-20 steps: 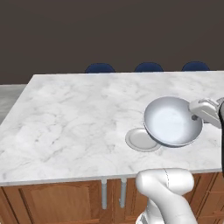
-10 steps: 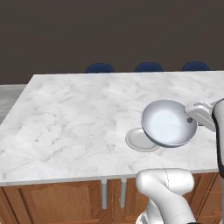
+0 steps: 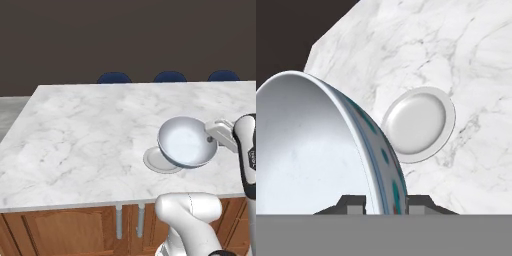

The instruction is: Move the bowls from the cabinet to the plates on the dining table.

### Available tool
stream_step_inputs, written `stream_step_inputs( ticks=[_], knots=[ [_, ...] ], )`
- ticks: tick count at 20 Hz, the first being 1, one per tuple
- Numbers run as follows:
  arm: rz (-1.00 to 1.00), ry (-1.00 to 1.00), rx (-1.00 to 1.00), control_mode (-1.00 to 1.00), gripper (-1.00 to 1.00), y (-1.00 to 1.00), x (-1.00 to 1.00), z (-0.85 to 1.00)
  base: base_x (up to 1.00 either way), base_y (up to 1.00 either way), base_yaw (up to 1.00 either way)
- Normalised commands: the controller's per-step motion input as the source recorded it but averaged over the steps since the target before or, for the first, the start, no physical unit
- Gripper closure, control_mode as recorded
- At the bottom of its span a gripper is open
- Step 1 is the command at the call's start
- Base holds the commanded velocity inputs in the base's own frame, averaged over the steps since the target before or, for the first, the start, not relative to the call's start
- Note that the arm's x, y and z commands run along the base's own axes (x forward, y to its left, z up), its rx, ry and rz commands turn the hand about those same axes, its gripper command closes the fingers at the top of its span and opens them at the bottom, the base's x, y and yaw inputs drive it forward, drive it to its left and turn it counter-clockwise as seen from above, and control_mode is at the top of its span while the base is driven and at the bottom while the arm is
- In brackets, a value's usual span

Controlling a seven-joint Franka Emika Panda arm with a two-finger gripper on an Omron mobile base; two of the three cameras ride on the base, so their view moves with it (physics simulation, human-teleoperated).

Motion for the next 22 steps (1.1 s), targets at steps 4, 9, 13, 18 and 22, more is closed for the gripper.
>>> stream_step_inputs(
  ticks=[4,9,13,18,22],
  knots=[
    [0.0,0.02,0.02,-1.0,1.0,0.0,0.18,-0.24,0.0,0.0,0.0],
    [0.0,0.02,0.02,-1.0,1.0,-0.05,0.16,-0.27,0.0,0.0,0.0],
    [0.0,0.03,0.03,-1.0,1.0,-0.02,0.17,-0.27,0.0,0.0,0.0],
    [0.0,0.04,0.03,-1.0,1.0,0.0,0.18,-0.25,0.0,0.0,0.0],
    [0.0,0.04,0.02,-1.0,1.0,0.0,0.27,-0.14,0.0,0.0,0.0]
  ],
)
